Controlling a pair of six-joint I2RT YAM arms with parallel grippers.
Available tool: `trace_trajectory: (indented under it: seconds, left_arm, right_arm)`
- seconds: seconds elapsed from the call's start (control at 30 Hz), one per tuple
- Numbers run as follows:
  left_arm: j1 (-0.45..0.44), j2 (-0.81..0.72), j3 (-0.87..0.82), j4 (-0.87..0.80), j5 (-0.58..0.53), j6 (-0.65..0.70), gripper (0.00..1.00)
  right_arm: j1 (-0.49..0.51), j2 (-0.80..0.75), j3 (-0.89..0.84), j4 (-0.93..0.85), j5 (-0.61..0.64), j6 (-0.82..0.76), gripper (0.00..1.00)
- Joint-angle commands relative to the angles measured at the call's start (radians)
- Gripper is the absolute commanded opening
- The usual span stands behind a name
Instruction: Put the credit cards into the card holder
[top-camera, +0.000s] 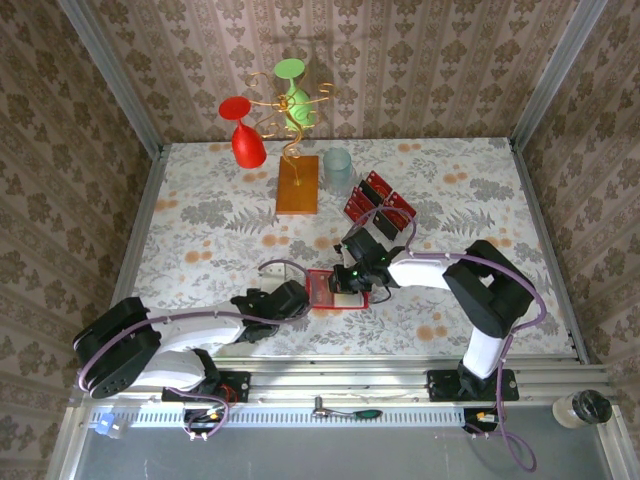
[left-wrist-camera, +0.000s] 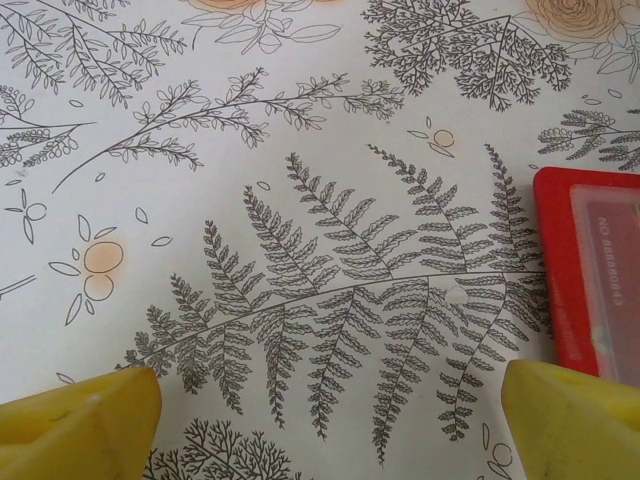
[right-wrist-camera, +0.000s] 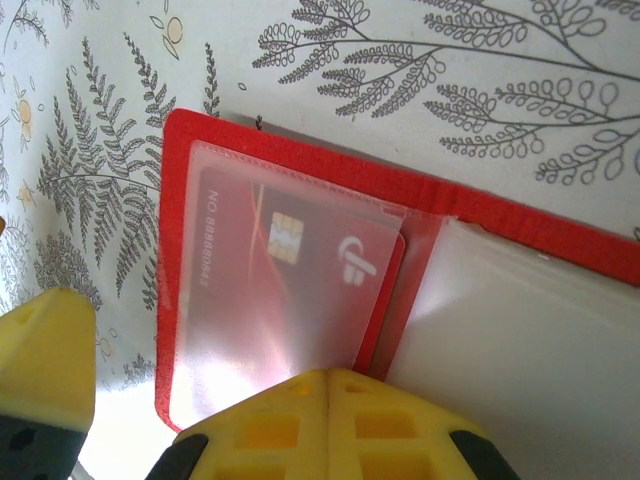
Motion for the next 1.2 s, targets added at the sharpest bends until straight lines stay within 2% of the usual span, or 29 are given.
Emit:
trace_trajectory:
  seconds: [0.0,0.23,1.17]
  left_arm:
    - [0.006,0.018,-0.014,0.020,0.015,0.024,0.89]
    - [0.007,0.065,-0.004,0.050,0.034,0.025,0.89]
    - [0.006,0.082,-0.004,0.055,0.029,0.024,0.89]
  right_arm:
    - [0.008,-0.067,0.030,-0.075,0.032,-0.018,0.00]
    - [0.008,-0.104,0.052,-0.163,0.094,-0.051,0.00]
    - [0.016,0.068,0.111,-0.114,0.050,-0.039,0.00]
